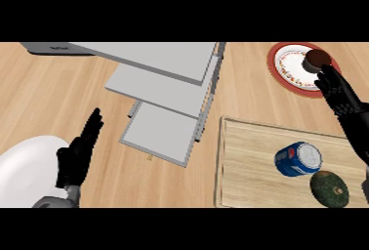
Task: Pick the can from the tray and place it in the tiered shelf
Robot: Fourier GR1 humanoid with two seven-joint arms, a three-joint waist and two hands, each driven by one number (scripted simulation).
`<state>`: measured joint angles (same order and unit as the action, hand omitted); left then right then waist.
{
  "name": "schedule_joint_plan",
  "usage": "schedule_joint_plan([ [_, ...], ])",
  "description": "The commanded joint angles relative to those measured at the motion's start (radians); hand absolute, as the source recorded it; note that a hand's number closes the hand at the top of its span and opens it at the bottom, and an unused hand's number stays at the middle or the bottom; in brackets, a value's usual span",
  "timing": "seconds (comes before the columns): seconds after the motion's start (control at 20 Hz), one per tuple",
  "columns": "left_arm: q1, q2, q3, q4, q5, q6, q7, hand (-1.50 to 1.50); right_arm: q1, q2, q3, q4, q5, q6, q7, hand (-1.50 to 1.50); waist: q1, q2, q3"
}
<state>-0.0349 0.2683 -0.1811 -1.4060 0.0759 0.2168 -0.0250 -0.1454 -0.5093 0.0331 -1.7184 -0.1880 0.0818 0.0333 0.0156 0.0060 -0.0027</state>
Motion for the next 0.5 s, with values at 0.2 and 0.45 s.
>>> schedule_joint_plan([
  [0.2,0.058,0.023,0.117,0.082,0.12,-0.021,0.126,0.0,0.136,-0.074,-0.314,-0.09,0.054,-0.228,0.028,1.5,-0.097,-0.017,0.0],
  [0.45,0.093,0.001,0.12,0.065,0.19,-0.055,0.201,0.0,0.375,-0.075,-0.419,0.008,0.102,-0.31,0.23,1.5,-0.108,-0.015,0.001],
])
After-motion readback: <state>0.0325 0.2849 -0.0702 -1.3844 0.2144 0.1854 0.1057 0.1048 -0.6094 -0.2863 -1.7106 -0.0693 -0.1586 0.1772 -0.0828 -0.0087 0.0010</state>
